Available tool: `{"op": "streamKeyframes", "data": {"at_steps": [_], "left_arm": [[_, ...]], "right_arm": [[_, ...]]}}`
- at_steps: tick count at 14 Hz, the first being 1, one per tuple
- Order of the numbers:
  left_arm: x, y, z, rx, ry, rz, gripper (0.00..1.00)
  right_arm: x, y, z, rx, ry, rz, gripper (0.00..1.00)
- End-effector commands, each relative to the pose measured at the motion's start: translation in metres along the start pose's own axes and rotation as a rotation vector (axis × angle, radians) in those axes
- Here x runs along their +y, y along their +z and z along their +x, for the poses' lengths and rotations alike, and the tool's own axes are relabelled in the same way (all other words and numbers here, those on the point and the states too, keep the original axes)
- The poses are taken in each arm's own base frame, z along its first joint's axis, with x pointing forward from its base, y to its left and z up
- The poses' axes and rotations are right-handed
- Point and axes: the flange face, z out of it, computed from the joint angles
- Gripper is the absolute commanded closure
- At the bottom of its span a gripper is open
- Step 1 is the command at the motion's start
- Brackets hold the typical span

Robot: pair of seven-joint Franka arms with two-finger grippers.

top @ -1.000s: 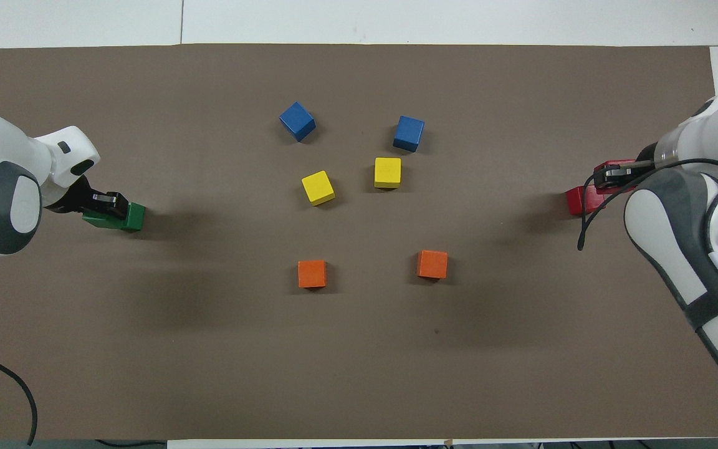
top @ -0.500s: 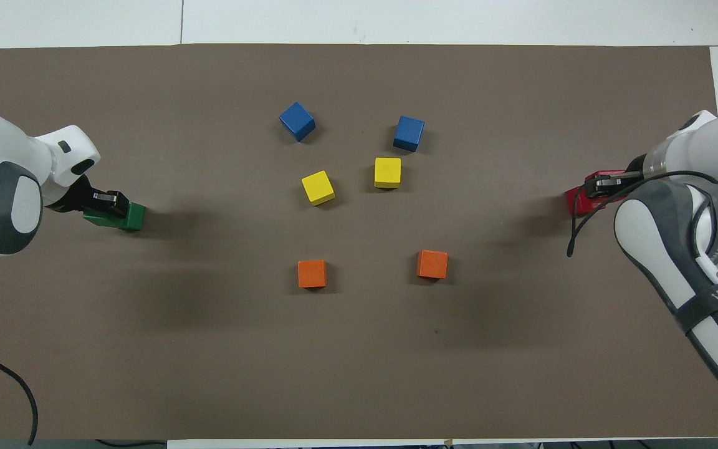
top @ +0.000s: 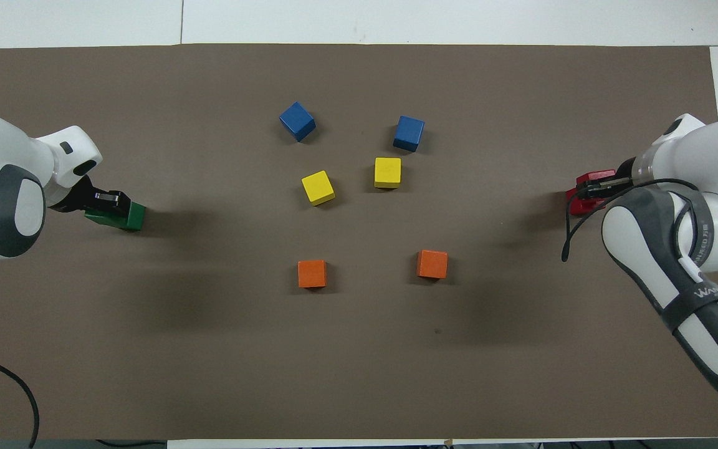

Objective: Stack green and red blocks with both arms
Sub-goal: 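Lower and hold both cubes on their stacks with both grippers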

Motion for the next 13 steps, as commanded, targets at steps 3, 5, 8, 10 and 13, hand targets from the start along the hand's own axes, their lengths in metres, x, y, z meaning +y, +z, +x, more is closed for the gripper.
{"op": "streamKeyframes", "data": {"at_steps": [3,5,8,10,13], "left_arm": [[0.003,0.007,-0.011,0.016,0.009,-0.006,0.0],[0.003,0.007,-0.011,0.015,0.009,-0.006,0.0],[0.003,0.005,-0.011,0.007,0.009,-0.008,0.0],[0.003,-0.012,-0.012,0.007,0.008,-0.007,0.0],[0.002,-0.052,-0.017,0.002,0.0,-0.007,0.0]], "right_arm": [[0.004,0.0,-0.003,0.019,0.007,0.031,1.0],[0.004,0.0,-0.003,0.02,0.026,0.037,1.0],[0.006,0.003,-0.006,0.012,0.029,0.038,1.0],[0.01,0.002,-0.007,0.012,0.037,0.037,1.0],[0.02,0.003,-0.009,0.011,0.052,0.036,1.0]]}}
